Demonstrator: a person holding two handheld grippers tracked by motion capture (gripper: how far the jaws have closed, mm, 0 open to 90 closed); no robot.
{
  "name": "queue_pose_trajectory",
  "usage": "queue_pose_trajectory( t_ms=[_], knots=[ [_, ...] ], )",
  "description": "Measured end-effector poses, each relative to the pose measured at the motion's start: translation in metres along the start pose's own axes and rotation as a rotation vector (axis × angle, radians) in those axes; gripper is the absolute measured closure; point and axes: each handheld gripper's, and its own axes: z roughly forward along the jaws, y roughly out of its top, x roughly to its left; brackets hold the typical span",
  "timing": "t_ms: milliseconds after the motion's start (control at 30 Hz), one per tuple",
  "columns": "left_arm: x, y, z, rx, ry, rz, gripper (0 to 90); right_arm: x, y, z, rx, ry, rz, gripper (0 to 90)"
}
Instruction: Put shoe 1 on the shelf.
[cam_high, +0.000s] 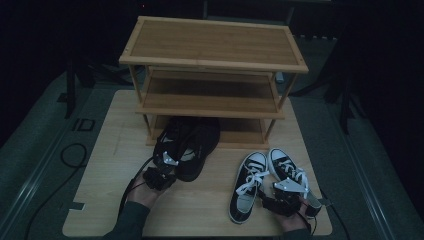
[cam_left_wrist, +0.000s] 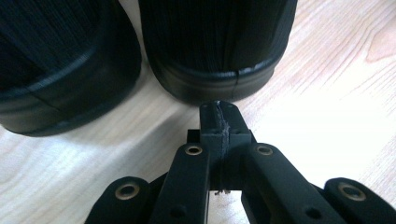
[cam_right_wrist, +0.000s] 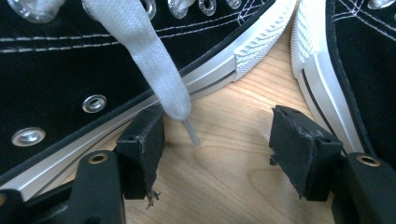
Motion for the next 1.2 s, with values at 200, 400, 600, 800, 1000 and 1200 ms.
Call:
queue_pose_trajectory(
  t_ms=[200,400,600,800,1000,1200],
  knots=[
    [-0.003,-0.002,0.006,0.020,0.000,0.003,90.0,0.000,0.000,0.000,0.000,0.000,0.000,35.2],
    [-0.007,0.000,0.013,0.030,0.016,0.032,90.0,0.000,0.000,0.000,0.000,0.000,0.000,35.2],
    [-0.011,0.010,0.015,0.033,0.035,0.059,90.0,0.000,0.000,0.000,0.000,0.000,0.000,35.2],
    [-0.016,0.024,0.020,0.027,0.053,0.078,90.0,0.000,0.000,0.000,0.000,0.000,0.000,35.2],
    [-0.019,0.035,0.026,0.018,0.076,0.087,90.0,0.000,0.000,0.000,0.000,0.000,0.000,35.2],
    [-0.014,0.042,0.024,0.003,0.105,0.057,90.0,0.000,0.000,0.000,0.000,0.000,0.000,35.1]
  ],
)
